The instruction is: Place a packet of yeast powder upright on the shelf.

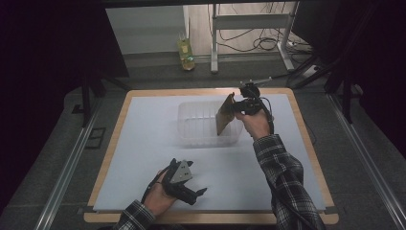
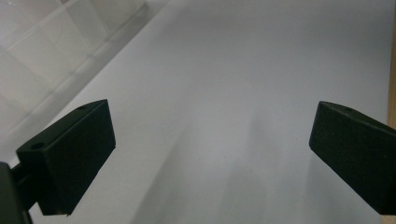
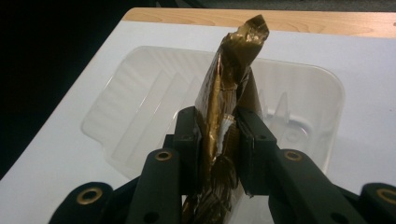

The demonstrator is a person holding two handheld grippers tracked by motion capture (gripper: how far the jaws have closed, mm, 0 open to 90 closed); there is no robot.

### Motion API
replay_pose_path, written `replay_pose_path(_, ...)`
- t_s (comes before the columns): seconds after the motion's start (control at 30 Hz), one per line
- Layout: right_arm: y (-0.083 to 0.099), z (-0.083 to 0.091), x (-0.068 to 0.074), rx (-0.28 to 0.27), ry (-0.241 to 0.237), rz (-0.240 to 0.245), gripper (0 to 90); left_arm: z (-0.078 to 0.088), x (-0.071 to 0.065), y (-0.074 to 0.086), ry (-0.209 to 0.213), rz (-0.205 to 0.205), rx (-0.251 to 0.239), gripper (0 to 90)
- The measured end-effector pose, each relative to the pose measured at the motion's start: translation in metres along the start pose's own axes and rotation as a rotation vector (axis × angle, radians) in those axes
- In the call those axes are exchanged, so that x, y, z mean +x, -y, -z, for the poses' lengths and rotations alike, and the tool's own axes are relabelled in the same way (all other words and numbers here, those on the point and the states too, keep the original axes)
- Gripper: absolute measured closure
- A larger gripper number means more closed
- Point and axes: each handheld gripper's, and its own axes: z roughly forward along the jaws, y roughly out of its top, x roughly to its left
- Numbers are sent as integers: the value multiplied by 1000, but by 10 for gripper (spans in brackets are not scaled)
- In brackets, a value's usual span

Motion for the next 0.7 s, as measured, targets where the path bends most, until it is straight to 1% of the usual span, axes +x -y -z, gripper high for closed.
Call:
replay_pose_path(0.1,1,-10,-1,4,3,-5,714,0,0,0,1,-2,0,2)
replay_pose_path(0.13,2,-12,-2,0,0,-11,714,-1,-1,0,3,8,-5,2)
replay_pose_path(0.27,1,-15,-4,-13,-10,-29,712,-1,-1,0,5,8,-2,2)
replay_pose_path(0.37,2,-17,-3,-18,-10,-24,708,-1,-1,0,5,7,-1,2)
replay_pose_path(0.43,3,-19,-1,-26,-8,-12,703,-1,-1,0,7,0,5,2)
replay_pose_path(0.47,3,-21,0,-37,14,4,705,-2,-1,0,7,-1,4,2)
replay_pose_path(0.53,3,-22,-1,-43,37,23,707,-1,-2,0,7,-1,4,2)
replay_pose_path(0.63,3,-23,-3,-50,37,13,704,-1,-1,0,7,2,3,2)
replay_pose_path(0.7,2,-22,-3,-48,39,15,700,-1,0,0,8,4,3,3)
